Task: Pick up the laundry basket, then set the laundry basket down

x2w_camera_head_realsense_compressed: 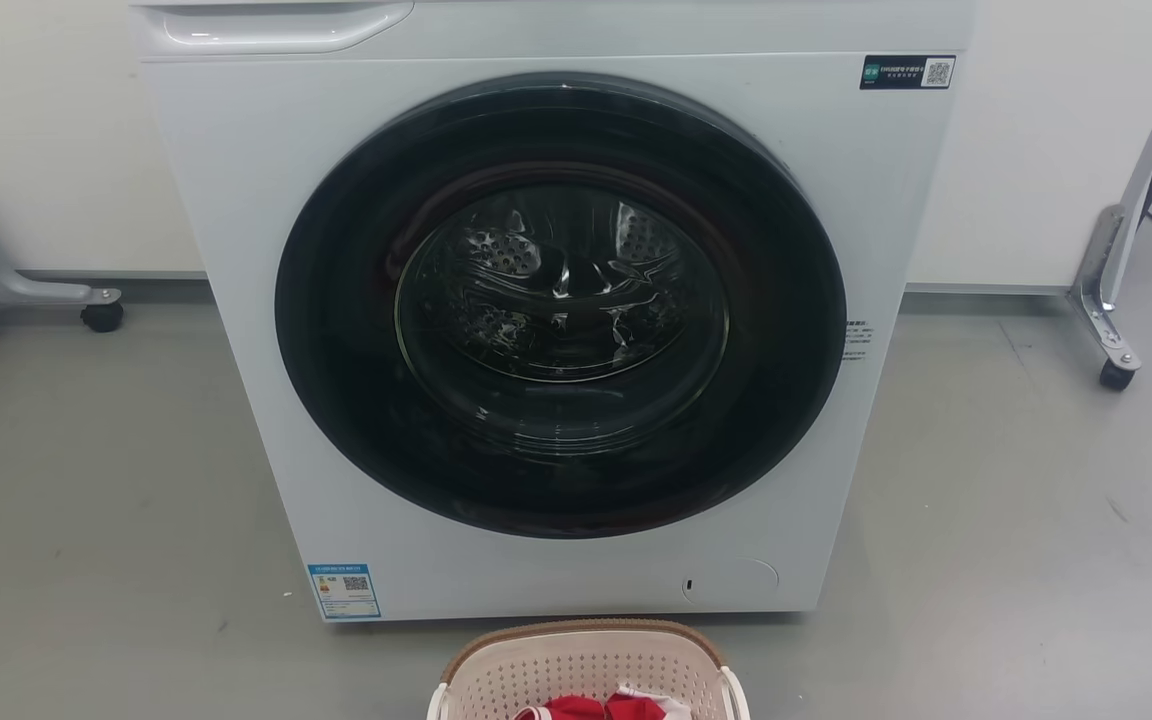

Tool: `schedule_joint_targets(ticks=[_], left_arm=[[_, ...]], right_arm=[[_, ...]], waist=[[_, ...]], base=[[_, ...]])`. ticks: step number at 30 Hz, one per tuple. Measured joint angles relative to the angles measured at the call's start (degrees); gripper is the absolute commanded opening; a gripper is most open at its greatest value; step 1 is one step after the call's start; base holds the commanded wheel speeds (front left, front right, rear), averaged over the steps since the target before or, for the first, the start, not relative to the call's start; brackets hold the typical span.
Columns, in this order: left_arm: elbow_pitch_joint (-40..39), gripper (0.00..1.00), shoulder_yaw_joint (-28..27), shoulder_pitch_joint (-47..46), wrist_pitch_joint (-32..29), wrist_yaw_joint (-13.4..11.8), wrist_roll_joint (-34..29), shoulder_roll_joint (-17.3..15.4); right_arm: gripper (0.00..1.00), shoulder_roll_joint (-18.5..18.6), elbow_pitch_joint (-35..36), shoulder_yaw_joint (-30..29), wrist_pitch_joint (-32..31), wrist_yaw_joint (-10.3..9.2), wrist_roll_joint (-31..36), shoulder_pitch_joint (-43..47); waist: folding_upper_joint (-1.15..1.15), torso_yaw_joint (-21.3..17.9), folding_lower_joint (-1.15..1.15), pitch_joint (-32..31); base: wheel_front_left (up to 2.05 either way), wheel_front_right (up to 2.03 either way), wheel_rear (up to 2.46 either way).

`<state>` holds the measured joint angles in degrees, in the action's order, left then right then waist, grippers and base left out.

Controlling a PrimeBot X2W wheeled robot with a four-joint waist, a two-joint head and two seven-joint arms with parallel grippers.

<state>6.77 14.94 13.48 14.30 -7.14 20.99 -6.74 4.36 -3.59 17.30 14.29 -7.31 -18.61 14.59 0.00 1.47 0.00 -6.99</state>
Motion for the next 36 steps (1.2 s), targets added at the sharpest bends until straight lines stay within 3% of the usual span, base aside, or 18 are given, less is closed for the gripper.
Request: schedule_joint_targets(ticks=[27, 28, 36], left_arm=[[-0.3, 1.00, -0.5, 0.3, -0.1, 0.0, -1.1, 0.0], [-0.1, 0.00, -0.5, 0.3, -0.1, 0.0, -1.1, 0.0], [2.6, 0.00, -0.7, 1.1, -0.7, 0.5, 0.2, 0.2]], right_arm=[[1.00, -0.6, 0.8, -0.7, 0.0, 0.00, 0.9, 0.5], [0.00, -0.6, 0.6, -0.7, -0.1, 0.00, 0.9, 0.5], [0.00, -0.7, -2.4, -1.2, -0.6, 0.31, -0.3, 1.1]], waist=[[0.00, 0.1, 0.00, 1.4], [0.00, 0.1, 0.00, 1.5], [0.00, 0.1, 0.00, 1.6]], base=[[0.00, 0.00, 0.00], [0.00, 0.00, 0.00], [0.00, 0.00, 0.00]])
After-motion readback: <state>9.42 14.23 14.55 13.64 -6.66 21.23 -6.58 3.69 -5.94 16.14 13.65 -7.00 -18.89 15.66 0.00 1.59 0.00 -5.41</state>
